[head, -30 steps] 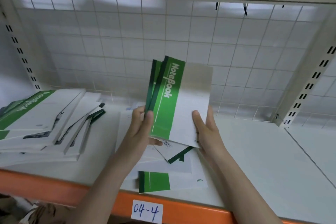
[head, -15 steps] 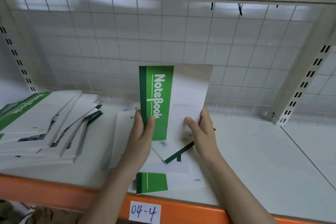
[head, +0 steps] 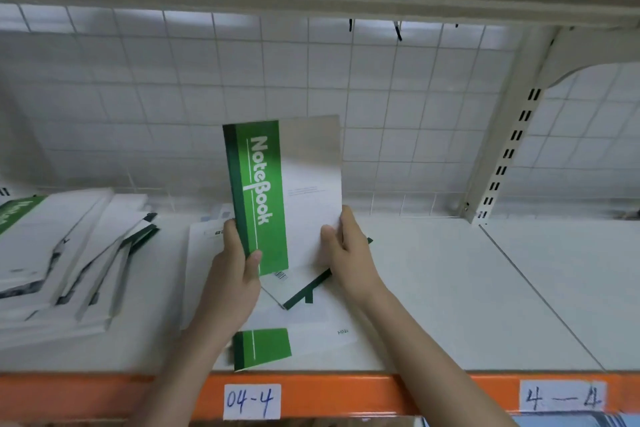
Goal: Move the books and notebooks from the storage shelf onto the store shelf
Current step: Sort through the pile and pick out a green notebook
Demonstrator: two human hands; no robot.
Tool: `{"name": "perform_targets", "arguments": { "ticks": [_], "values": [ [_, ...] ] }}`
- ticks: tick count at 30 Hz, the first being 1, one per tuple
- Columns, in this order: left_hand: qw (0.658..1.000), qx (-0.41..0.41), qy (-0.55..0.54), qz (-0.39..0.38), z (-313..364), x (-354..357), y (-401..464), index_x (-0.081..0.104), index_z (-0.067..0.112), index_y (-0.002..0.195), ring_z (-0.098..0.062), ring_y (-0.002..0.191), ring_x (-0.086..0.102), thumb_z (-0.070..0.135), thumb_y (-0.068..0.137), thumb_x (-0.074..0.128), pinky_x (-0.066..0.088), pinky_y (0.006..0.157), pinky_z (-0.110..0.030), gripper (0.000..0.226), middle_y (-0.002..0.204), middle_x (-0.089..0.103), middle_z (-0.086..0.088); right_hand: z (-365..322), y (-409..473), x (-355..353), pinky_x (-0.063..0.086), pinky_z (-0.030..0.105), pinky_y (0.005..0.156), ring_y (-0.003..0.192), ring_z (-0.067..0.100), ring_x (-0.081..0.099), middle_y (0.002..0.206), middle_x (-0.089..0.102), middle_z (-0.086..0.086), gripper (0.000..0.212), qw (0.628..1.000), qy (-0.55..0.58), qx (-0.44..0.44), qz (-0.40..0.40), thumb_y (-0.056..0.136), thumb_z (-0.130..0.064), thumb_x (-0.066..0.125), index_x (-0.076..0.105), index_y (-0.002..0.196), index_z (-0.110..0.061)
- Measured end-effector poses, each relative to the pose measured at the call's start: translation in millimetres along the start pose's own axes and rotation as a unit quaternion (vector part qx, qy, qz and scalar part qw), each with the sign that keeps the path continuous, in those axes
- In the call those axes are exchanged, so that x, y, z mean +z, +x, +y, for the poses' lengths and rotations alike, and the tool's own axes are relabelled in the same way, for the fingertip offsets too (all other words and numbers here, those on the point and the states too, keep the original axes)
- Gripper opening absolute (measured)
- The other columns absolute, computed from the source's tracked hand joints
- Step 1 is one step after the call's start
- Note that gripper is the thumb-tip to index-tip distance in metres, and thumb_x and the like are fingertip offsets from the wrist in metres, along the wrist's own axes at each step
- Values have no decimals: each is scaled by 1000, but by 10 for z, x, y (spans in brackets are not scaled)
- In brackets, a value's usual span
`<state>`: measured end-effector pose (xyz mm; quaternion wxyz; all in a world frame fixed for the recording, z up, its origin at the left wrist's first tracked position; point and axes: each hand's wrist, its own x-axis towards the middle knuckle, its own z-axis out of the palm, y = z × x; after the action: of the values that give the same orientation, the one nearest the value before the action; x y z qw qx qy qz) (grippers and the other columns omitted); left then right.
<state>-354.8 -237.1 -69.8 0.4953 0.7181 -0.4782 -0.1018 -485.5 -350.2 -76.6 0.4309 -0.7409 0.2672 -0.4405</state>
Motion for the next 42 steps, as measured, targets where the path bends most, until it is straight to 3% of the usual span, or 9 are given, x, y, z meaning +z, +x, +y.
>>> {"name": "perform_targets", "arguments": {
  "ticks": [3,6,9,13,20,26,35,38,42],
  "values": [
    [995,17,-93,-32,233,-80,-35,14,27,144,0,90,59,0,97,41,53,68,-16,61,119,56,13,-146,-51,-148,48,17,80,92,-4,56,102,59,-20,24,1000,23,-4,11,96,-11,43,49,118,-18],
    [967,-33,-243,-70,427,-14,-39,22,39,142,-17,88,65,-4,97,39,55,55,-26,64,121,57,5,-263,-122,-366,54,25,58,83,11,59,102,59,-12,34,997,33,73,14,96,-8,42,47,125,-25],
    [968,-58,-226,-94,589,238,-99,30,31,140,-19,68,63,-3,97,37,47,45,-24,55,111,62,-7,-270,-202,-692,43,20,38,66,17,55,96,58,8,31,983,-3,183,-17,92,-4,39,52,118,-14],
    [947,-111,-277,-117,867,721,-220,44,21,124,-22,50,57,-8,94,33,43,40,-26,43,88,62,-13,-262,-388,-1192,39,17,37,63,18,52,89,58,8,23,970,28,237,39,92,-4,41,55,109,-11],
    [940,-113,-284,-154,1453,1734,-422,47,17,116,-23,51,57,-6,95,34,43,40,-24,33,86,61,-16,-162,-766,-2227,42,16,37,64,16,56,93,57,7,18,965,-13,230,127,93,-4,45,50,108,-12],
    [937,-108,-284,-171,2036,2492,-615,42,27,109,-22,61,59,2,97,42,45,38,-22,27,93,60,-4,-98,-1005,-3135,41,16,35,59,17,55,92,57,9,16,960,-75,213,163,93,-7,49,49,108,-12],
    [931,-98,-286,-205,2707,3330,-938,39,17,132,-18,77,61,4,97,43,50,41,-23,37,116,58,-11,46,-1392,-4185,44,18,38,55,15,56,88,59,6,13,954,-85,214,191,94,-11,51,52,106,-9],
    [929,-86,-296,-207,2841,3552,-1063,39,23,127,-18,83,62,4,97,44,50,45,-26,36,116,58,-6,99,-1528,-4447,45,18,39,60,16,57,90,59,5,14,952,-70,217,206,93,-10,51,50,107,-13],
    [925,-77,-307,-211,2979,3808,-1192,40,25,130,-15,88,62,5,97,44,51,51,-22,40,112,59,0,205,-1691,-4744,57,39,74,92,26,64,107,65,5,21,948,-45,227,219,89,-12,57,53,107,-22]
  ]
}}
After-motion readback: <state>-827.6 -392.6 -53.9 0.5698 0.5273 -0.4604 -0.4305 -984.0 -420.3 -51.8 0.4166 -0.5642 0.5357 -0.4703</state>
